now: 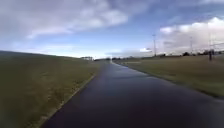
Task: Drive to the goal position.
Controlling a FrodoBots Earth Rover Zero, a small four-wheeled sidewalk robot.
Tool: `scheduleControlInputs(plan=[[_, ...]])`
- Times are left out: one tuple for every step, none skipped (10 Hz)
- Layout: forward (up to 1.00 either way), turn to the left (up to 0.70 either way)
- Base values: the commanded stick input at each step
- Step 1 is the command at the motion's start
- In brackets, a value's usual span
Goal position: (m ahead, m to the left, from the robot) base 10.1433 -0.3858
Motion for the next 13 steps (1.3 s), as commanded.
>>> scheduleControlInputs(plan=[[0.00,0.00],[0.00,0.00],[0.00,0.00],[0.00,0.00],[0.00,0.00],[1.00,0.00],[1.00,0.00],[1.00,0.00],[1.00,0.00],[1.00,0.00],[1.00,0.00],[1.00,0.00],[1.00,0.00]])
